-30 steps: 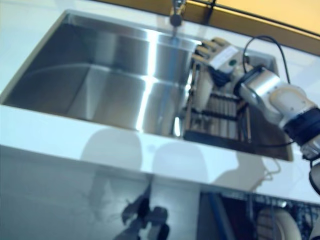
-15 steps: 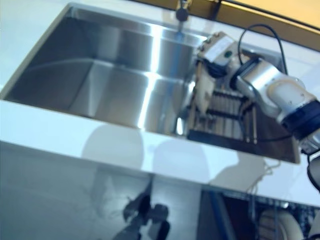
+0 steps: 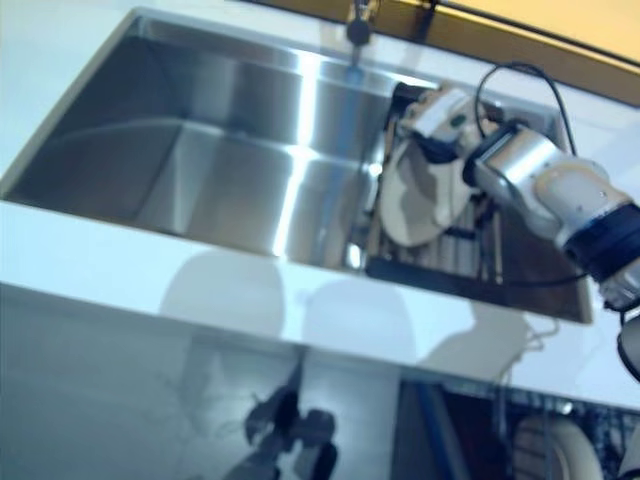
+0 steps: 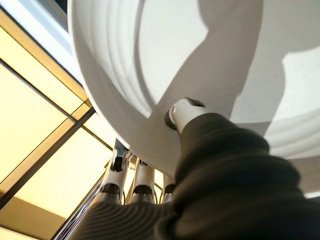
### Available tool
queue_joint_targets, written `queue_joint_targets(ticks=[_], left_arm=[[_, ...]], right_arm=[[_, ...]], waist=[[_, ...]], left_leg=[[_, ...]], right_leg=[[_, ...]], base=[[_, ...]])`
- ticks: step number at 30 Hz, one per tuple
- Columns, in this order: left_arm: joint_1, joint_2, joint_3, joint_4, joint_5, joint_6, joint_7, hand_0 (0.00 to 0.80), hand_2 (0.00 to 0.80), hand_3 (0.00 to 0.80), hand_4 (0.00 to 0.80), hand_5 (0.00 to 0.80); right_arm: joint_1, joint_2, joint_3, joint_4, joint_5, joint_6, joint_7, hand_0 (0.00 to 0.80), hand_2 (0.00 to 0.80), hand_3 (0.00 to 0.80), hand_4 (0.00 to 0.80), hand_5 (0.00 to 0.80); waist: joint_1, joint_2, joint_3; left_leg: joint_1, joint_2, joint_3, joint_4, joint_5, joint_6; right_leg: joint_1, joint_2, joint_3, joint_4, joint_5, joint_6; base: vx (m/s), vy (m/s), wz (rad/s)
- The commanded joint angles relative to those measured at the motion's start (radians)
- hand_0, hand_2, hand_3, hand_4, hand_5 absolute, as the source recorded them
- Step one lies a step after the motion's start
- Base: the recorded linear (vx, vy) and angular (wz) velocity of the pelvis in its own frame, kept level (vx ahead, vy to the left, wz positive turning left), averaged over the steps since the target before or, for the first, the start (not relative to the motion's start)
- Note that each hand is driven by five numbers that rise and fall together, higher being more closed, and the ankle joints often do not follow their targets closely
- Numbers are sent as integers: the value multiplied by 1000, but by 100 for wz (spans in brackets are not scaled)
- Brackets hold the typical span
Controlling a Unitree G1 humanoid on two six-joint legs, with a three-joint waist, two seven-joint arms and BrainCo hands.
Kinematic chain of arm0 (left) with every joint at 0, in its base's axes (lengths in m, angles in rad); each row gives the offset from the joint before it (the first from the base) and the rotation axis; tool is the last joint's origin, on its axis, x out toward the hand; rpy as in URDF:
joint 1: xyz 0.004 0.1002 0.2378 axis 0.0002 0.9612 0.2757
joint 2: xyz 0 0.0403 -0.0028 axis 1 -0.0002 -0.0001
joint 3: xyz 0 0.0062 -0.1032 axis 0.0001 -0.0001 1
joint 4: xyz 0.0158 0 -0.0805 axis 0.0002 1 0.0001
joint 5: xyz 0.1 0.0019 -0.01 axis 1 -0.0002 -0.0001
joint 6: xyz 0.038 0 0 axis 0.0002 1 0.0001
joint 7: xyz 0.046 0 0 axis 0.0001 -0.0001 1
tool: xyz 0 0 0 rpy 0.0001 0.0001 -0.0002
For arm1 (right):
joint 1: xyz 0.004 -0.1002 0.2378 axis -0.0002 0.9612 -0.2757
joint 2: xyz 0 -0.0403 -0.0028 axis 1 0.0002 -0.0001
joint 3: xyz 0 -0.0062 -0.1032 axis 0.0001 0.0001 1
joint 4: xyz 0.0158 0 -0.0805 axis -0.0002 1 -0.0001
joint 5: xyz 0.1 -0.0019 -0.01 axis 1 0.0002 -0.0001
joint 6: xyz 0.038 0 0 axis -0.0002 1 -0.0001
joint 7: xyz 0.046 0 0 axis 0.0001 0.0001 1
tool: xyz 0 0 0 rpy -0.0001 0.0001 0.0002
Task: Take plates into dishwasher
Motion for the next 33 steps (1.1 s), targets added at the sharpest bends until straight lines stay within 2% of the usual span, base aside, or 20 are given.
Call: queue_joint_targets(ticks=[1, 6, 14, 26, 30, 33], left_arm=[[44, 8, 17, 11, 2, -10, -3, 0, 0, 0, 0, 0], [58, 7, 26, 19, 27, -16, 2, 0, 0, 0, 0, 0], [85, -9, 49, 25, 61, -11, 15, 0, 0, 0, 0, 0], [112, -39, 49, 43, 108, 2, 12, 0, 0, 0, 0, 0], [106, -41, 47, 46, 117, 10, 17, 0, 0, 0, 0, 0], [96, -37, 46, 47, 117, 17, 17, 0, 0, 0, 0, 0]], right_arm=[[-49, -26, 13, -2, -4, 1, -23, 800, 800, 800, 800, 800], [-46, -47, 12, 11, 0, 8, -31, 800, 800, 800, 800, 800], [-50, -100, -16, 59, 38, 22, -85, 800, 800, 800, 800, 800], [-64, -172, -58, 135, 146, 162, -109, 800, 800, 800, 800, 800], [-50, -209, -96, 138, 202, 235, -98, 800, 800, 800, 800, 800], [-46, -236, -116, 138, 243, 262, -106, 800, 800, 800, 800, 800]], waist=[[4, -38, -60], [-7, -45, -90], [-41, -46, -178], [-73, -10, -282], [-98, 5, -311], [-116, 8, -322]], left_leg=[[74, 61, 84, -4, -106, -77], [100, 65, 96, -4, -116, -77], [170, 73, 132, -4, -144, -74], [246, 65, 156, -4, -166, -71], [267, 65, 170, -4, -170, -70], [275, 66, 178, -4, -173, -70]], right_leg=[[-81, -84, -13, -3, 152, 118], [-62, -80, -2, -3, 148, 119], [-14, -71, 38, -3, 134, 122], [46, -71, 90, -3, 116, 120], [62, -70, 114, -3, 114, 121], [65, -67, 131, -3, 114, 120]], base=[[22, -7, -5], [19, -7, -9], [39, 2, -11], [49, 33, -17], [21, 19, -13], [10, 8, -18]])
